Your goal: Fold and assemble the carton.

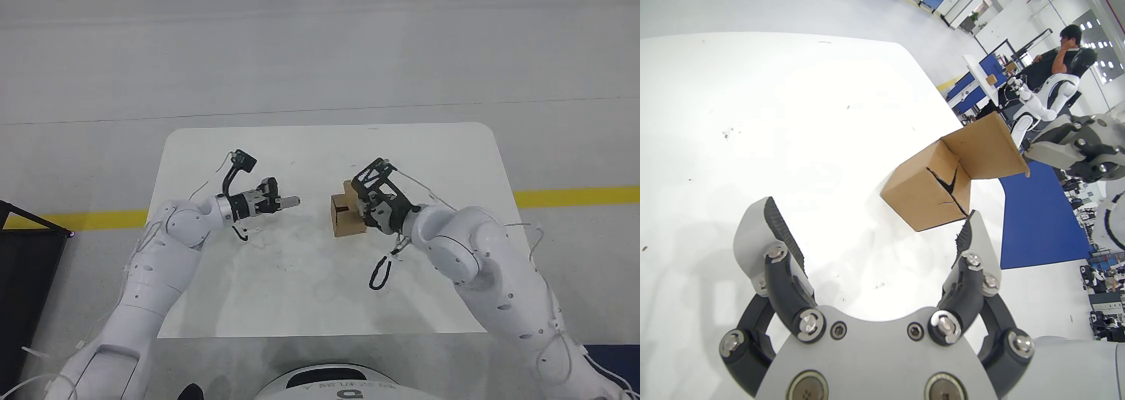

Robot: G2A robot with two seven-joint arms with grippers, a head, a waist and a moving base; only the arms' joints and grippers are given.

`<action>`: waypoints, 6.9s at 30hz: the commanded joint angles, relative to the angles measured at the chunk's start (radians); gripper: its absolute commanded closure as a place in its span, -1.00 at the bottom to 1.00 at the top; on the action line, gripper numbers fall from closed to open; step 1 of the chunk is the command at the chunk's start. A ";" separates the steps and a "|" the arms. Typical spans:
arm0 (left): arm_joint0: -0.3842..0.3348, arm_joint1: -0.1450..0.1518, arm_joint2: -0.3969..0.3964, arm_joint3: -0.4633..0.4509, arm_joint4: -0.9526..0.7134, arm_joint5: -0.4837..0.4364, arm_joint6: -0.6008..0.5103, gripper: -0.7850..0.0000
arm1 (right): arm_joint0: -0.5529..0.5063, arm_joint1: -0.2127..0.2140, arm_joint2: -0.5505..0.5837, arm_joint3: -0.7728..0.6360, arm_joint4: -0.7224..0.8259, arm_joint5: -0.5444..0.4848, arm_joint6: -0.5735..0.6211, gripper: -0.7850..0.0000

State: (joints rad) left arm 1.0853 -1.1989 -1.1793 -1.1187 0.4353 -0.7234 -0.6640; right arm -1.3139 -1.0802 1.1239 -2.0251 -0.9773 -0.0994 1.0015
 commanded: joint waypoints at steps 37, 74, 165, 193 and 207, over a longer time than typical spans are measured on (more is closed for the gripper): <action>-0.049 0.008 0.057 0.099 -0.012 -0.008 0.052 -1.00 | 0.092 -0.049 -0.117 0.114 -0.023 0.242 -0.037 -0.66; -0.041 0.027 0.071 0.102 -0.024 -0.023 0.067 -1.00 | -0.043 -0.050 0.068 0.109 0.213 -0.003 -0.227 -0.94; -0.065 -0.005 0.260 -0.089 0.208 0.188 0.145 -1.00 | 0.176 -0.038 -0.044 0.453 0.446 -0.035 0.027 -0.12; -0.062 -0.006 0.252 -0.087 0.219 0.197 0.150 -1.00 | 0.221 -0.032 -0.043 0.554 0.593 -0.077 0.063 0.07; -0.062 -0.008 0.254 -0.094 0.233 0.207 0.143 -1.00 | 0.228 -0.031 -0.069 0.537 0.560 -0.048 0.059 0.07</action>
State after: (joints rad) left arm 1.0234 -1.2065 -0.9262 -1.2114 0.6669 -0.5183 -0.5196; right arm -1.0848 -1.1113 1.0556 -1.4867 -0.4161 -0.1478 1.0607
